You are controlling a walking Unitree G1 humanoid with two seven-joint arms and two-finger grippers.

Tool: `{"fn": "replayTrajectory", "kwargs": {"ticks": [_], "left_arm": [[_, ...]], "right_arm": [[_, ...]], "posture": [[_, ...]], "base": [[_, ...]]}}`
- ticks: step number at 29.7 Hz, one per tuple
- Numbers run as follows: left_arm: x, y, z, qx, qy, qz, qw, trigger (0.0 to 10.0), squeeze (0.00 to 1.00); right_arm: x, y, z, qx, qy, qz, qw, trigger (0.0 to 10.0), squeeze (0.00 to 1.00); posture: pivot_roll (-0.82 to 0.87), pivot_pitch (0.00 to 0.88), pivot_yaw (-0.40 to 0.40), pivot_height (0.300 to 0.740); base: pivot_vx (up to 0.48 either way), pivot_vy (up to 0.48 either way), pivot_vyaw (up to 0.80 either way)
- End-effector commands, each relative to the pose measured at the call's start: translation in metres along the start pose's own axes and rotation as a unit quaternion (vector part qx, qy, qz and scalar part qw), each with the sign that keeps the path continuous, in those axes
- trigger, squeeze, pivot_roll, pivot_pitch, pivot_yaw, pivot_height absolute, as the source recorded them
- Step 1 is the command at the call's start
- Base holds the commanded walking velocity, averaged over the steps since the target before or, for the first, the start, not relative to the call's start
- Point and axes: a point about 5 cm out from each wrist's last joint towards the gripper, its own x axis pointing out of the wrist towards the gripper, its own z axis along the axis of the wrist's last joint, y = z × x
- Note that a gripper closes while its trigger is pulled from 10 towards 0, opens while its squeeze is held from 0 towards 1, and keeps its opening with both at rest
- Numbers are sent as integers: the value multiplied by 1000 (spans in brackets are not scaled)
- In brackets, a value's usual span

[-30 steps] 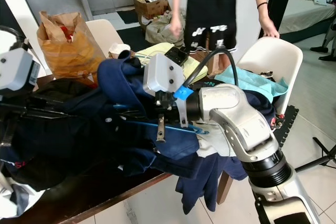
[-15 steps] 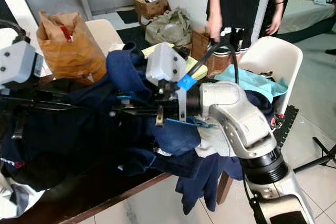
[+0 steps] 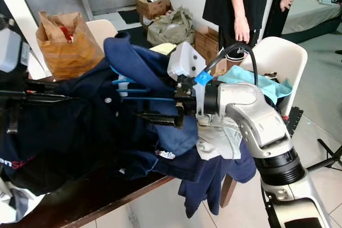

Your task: Hang hanger

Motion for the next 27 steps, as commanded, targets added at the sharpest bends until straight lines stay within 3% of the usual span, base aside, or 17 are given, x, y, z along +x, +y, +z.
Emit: {"fn": "replayTrajectory", "kwargs": {"ticks": [1,5,11,14,17,19,21,27], "left_arm": [[-3,-1,10,8,-18,-2,1000,0,0],[-2,-5,11,5,-14,-16,1000,0,0],[-3,-6,5,-2,-4,-15,1000,0,0],[-4,-7,4,-4,-2,-14,1000,0,0],[-7,-5,-4,-18,5,9,1000,0,0],[-7,-5,-4,-18,5,9,1000,0,0],[-12,-3,-11,-39,1,39,998,0,0],[-13,-1,-12,-49,-8,56,997,0,0]], "right_arm": [[-5,-6,-3,5,0,-22,1000,10000,0],[-17,-23,-7,38,-24,-79,996,10000,0],[-29,-32,-3,71,-69,-101,990,10000,0],[-34,-30,-3,74,-80,-90,990,10000,0],[-54,-19,1,85,-127,-33,988,10000,0],[-54,-19,1,85,-127,-33,988,10000,0],[-66,-6,1,86,-133,19,987,10000,0],[-67,0,0,80,-119,37,989,10000,0]], "posture": [[12,0,41,740],[17,0,43,740],[19,0,45,740],[20,0,47,740],[19,0,48,740],[19,0,48,740],[16,0,50,740],[15,0,48,740]], "base": [[0,0,0],[0,0,0],[0,0,0],[0,0,0],[0,0,0],[0,0,0],[0,0,0],[0,0,0]]}}
